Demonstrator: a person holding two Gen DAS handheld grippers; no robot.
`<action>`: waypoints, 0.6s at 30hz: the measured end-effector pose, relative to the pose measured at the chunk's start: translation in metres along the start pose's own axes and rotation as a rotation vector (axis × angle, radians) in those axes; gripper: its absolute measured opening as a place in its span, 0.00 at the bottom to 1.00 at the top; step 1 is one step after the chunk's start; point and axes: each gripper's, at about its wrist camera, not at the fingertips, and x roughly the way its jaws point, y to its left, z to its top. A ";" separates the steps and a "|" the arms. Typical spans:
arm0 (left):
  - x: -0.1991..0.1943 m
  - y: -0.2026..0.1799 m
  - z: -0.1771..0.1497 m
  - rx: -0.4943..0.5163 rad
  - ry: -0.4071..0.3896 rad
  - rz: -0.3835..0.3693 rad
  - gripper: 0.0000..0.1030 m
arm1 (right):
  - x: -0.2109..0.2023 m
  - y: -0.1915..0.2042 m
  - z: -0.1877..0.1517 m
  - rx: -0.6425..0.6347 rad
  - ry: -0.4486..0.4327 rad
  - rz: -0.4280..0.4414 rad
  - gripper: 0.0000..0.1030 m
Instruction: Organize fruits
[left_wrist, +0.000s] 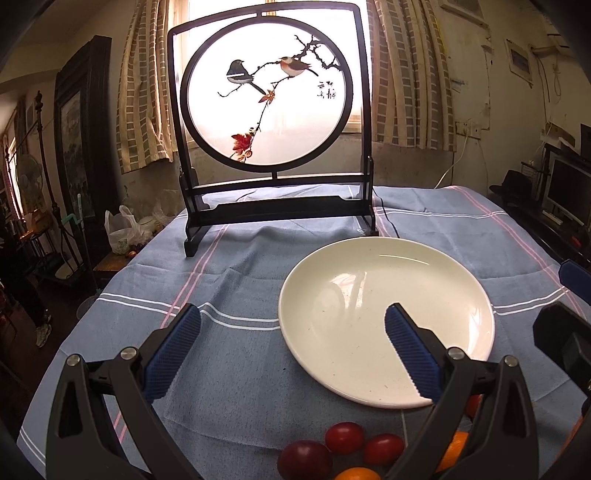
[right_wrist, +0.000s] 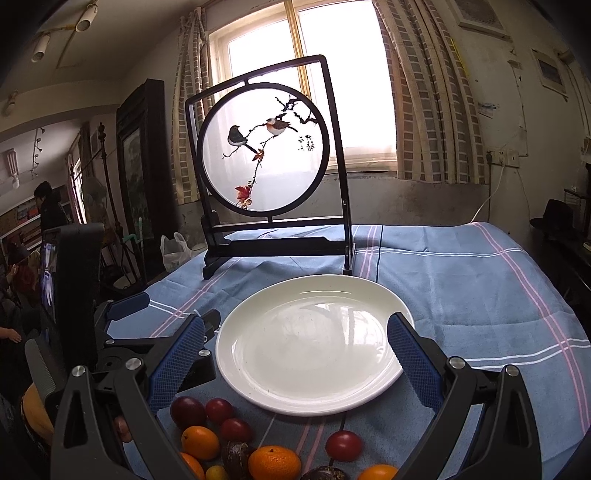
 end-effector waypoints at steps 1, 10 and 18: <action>0.001 0.000 0.000 0.001 0.001 0.003 0.95 | 0.000 0.000 0.000 -0.001 0.000 -0.001 0.96; 0.002 0.000 0.000 0.002 0.004 0.007 0.95 | 0.002 0.001 0.000 -0.005 0.007 -0.001 0.96; 0.001 0.000 -0.001 0.004 -0.002 -0.007 0.95 | 0.005 0.002 0.000 -0.009 0.029 0.003 0.96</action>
